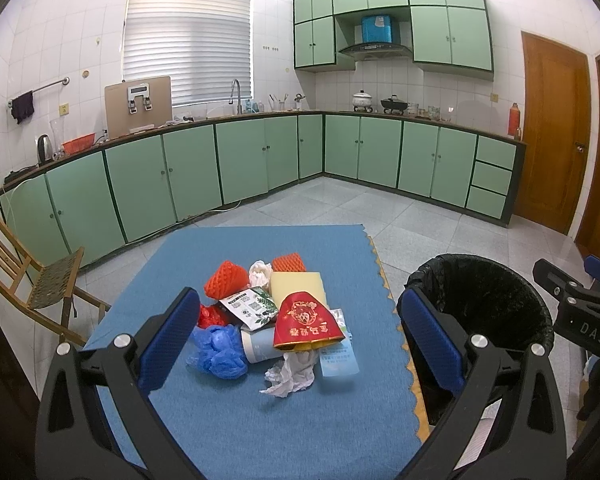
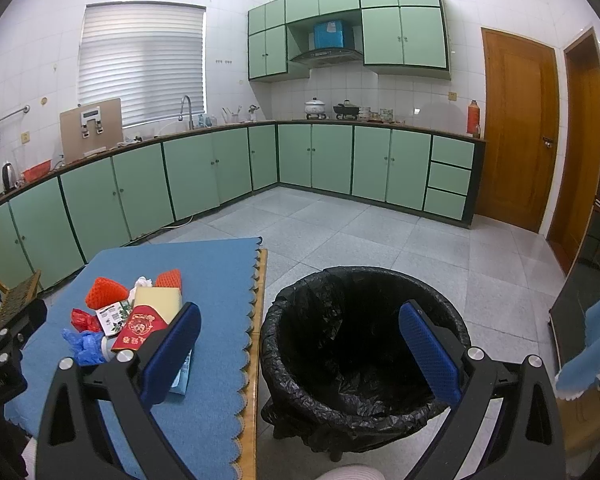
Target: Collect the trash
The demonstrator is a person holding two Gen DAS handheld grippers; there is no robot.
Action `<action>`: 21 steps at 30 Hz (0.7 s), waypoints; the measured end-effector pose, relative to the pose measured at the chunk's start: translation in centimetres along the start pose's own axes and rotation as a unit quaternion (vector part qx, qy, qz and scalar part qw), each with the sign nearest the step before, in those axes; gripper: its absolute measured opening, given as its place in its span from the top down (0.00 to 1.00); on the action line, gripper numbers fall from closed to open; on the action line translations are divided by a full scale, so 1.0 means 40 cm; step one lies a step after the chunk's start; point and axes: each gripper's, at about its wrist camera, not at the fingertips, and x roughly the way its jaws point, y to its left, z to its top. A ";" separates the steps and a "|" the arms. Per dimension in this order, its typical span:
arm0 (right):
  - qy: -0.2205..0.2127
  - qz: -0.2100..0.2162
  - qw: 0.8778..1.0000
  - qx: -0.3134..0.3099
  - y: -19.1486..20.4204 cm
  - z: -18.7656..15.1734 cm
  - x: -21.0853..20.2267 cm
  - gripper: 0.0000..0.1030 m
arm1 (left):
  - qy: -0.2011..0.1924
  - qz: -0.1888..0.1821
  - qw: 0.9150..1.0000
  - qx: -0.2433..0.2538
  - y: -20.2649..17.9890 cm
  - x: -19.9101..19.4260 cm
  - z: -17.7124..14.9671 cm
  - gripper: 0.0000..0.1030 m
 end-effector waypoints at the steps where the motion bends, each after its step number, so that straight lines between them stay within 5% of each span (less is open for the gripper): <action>1: 0.000 0.000 1.000 0.000 0.000 0.001 0.000 0.06 | 0.000 0.000 1.000 0.000 0.000 0.000 0.000 0.05; 21: 0.000 0.000 1.000 0.000 0.004 -0.002 -0.005 0.06 | -0.001 0.000 1.000 0.001 0.001 -0.001 0.004 0.05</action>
